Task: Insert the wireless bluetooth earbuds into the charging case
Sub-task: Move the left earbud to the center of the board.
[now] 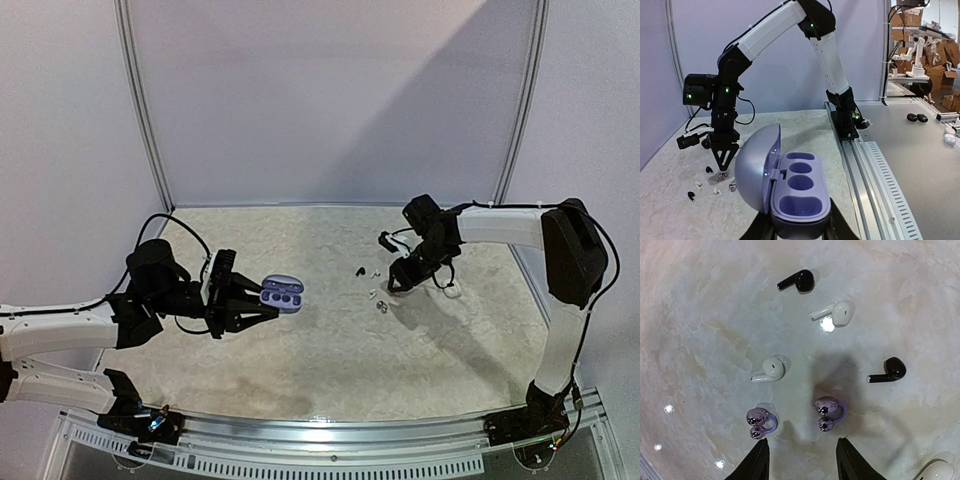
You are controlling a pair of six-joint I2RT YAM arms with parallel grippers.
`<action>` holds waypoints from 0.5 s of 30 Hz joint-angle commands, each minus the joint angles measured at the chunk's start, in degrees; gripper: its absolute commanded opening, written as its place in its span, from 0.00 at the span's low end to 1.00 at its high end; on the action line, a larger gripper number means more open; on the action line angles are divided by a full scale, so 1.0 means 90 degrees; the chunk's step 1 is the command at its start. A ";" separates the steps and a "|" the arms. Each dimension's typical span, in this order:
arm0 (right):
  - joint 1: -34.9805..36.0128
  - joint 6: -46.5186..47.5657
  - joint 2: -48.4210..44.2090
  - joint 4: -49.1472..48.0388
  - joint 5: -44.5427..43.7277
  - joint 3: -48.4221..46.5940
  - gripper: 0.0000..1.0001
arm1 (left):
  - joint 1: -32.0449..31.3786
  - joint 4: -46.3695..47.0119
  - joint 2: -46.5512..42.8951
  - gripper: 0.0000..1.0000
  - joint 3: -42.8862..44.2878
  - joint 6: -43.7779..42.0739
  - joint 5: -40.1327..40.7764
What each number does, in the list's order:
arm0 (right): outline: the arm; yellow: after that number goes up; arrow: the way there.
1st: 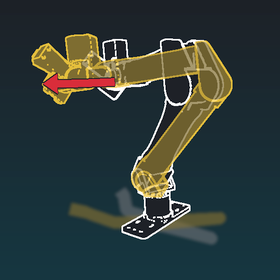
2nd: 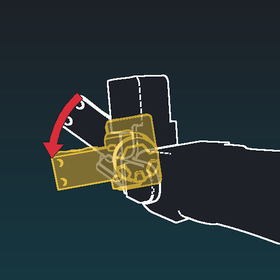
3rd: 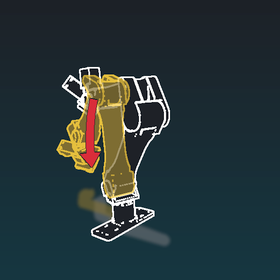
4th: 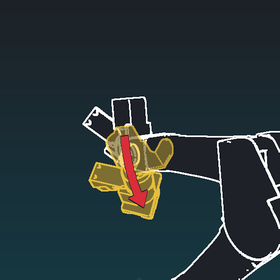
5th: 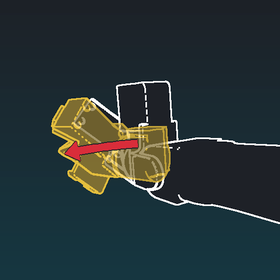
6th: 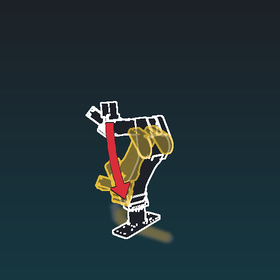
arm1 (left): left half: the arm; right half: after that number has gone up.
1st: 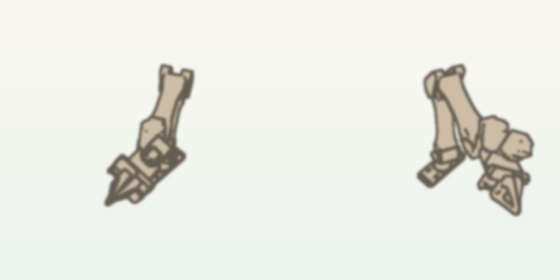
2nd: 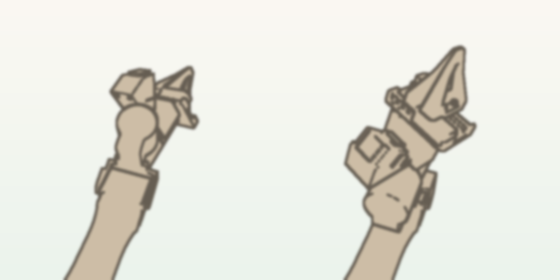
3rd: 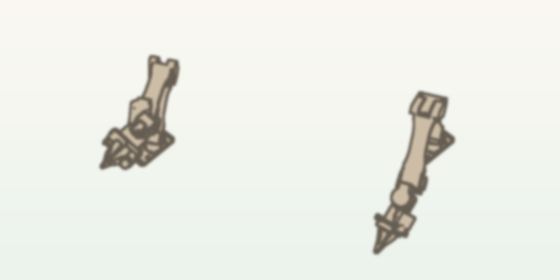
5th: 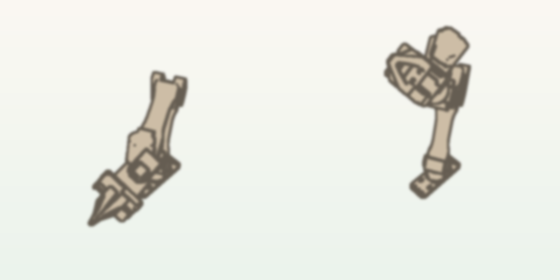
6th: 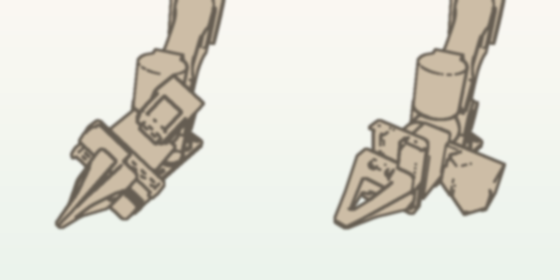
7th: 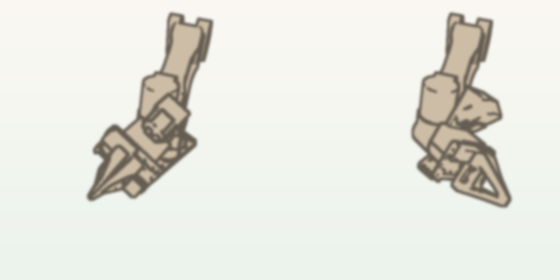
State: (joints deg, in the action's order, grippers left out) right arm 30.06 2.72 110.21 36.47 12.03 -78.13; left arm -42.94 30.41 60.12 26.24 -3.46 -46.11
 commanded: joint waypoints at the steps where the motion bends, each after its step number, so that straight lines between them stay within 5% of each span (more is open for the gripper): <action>1: -0.0088 -0.0194 0.0084 0.0089 -0.0293 -0.0466 0.48 | 0.0044 -0.0089 -0.0067 0.00 -0.0085 -0.0082 -0.0044; 7: -0.0067 -0.0498 0.0689 0.0465 -0.0637 -0.0878 0.61 | 0.0044 -0.0183 -0.0128 0.00 -0.0098 -0.0162 -0.0037; 15: 0.0122 -0.0876 0.0802 0.0277 -0.0884 -0.0802 0.60 | 0.0036 -0.0181 -0.0148 0.00 -0.0113 -0.0168 -0.0027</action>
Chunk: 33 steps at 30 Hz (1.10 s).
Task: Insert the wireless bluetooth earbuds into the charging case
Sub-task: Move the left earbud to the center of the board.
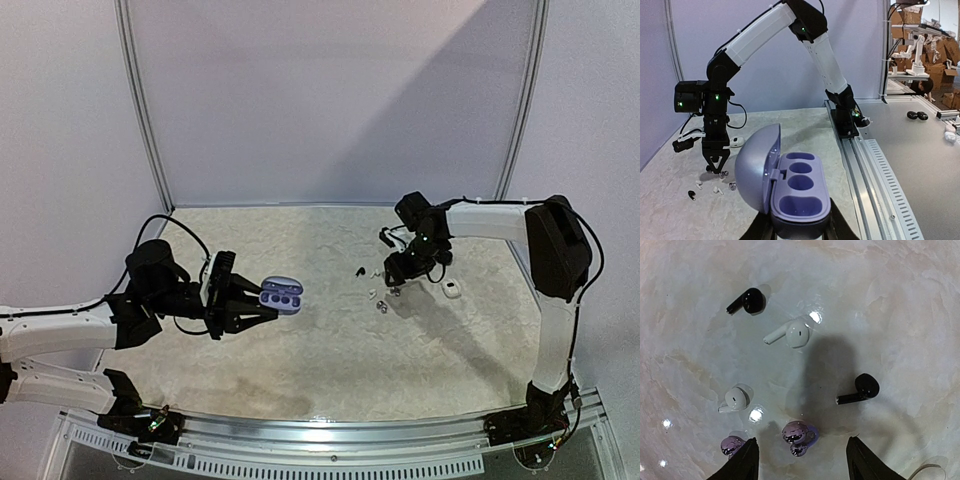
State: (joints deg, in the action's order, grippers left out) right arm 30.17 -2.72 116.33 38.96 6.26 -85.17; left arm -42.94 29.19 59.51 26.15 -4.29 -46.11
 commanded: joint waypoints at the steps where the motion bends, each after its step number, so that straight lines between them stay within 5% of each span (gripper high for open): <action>1: 0.0116 -0.0304 0.0150 -0.0005 -0.0278 -0.0012 0.60 | 0.0036 -0.0041 -0.0087 0.00 -0.0104 -0.0079 -0.0031; 10: 0.0076 -0.0160 0.0181 -0.0119 -0.0040 0.0021 0.57 | 0.0035 -0.0092 -0.0151 0.00 -0.0122 -0.0064 -0.0036; 24: -0.0413 0.0154 -0.0198 -0.0358 0.0589 0.0165 0.26 | 0.0035 -0.0107 -0.0108 0.00 -0.0122 -0.0173 -0.0053; 33: -0.0442 0.0650 0.0137 -0.0160 0.0602 0.0139 0.25 | 0.0035 -0.0111 -0.0069 0.00 -0.0106 -0.0227 -0.0094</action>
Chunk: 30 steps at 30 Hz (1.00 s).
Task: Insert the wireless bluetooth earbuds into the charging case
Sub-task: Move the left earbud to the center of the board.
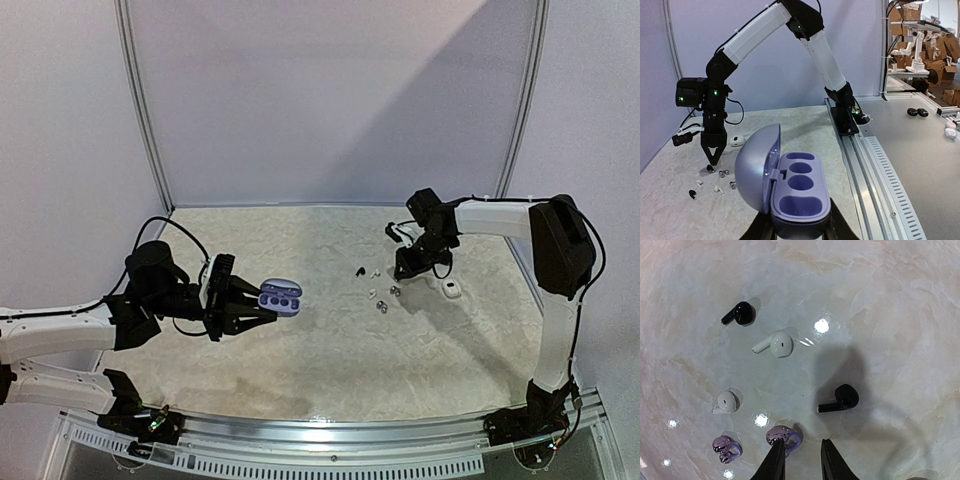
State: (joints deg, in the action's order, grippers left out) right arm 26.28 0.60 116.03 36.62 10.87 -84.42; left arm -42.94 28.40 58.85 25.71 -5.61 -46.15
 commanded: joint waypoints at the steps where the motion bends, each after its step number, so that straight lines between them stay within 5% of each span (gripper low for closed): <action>1: -0.0010 0.0284 0.0174 0.0073 0.0111 0.0076 0.25 | 0.0035 -0.0030 0.0004 0.00 -0.0050 -0.0080 -0.0097; 30: 0.0134 0.0190 0.0168 -0.0209 0.0575 0.0559 0.23 | 0.0035 -0.0171 -0.0013 0.00 -0.0042 -0.0200 -0.0087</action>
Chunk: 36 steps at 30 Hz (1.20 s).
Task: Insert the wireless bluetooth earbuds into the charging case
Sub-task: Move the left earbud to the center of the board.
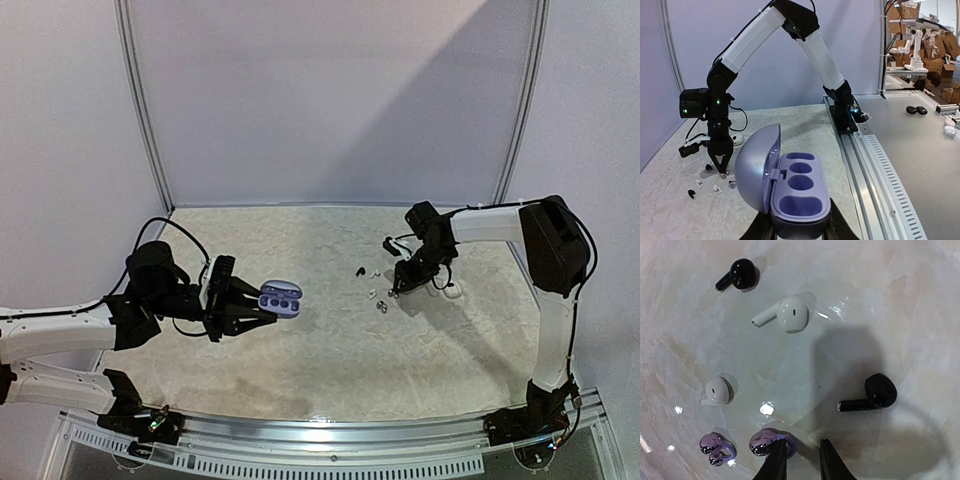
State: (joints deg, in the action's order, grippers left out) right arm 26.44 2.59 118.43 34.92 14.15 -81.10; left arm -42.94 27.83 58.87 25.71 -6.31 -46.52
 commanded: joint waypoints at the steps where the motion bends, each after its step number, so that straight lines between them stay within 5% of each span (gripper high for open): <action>1: 0.0137 -0.0041 -0.0124 -0.0015 0.0221 0.0201 0.22 | 0.0035 -0.0105 -0.0022 0.00 -0.0043 -0.0121 -0.0046; 8: 0.0326 -0.0238 -0.0128 -0.0112 0.0267 0.0212 0.18 | 0.0025 -0.0144 -0.0056 0.00 -0.0065 -0.0149 -0.0033; 18: 0.0927 -0.1179 -0.0029 0.0462 -0.1106 0.0093 0.17 | 0.0025 -0.0220 -0.0125 0.00 -0.0084 -0.0200 -0.0013; 36: 0.1226 -0.2220 0.0412 0.0430 -0.1195 -0.0104 0.07 | 0.0015 -0.0265 -0.0169 0.00 -0.0122 -0.0256 -0.0018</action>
State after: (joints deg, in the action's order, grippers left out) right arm 35.90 -13.93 118.32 36.03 4.62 -81.58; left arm -42.94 25.87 58.37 25.43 -7.81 -46.50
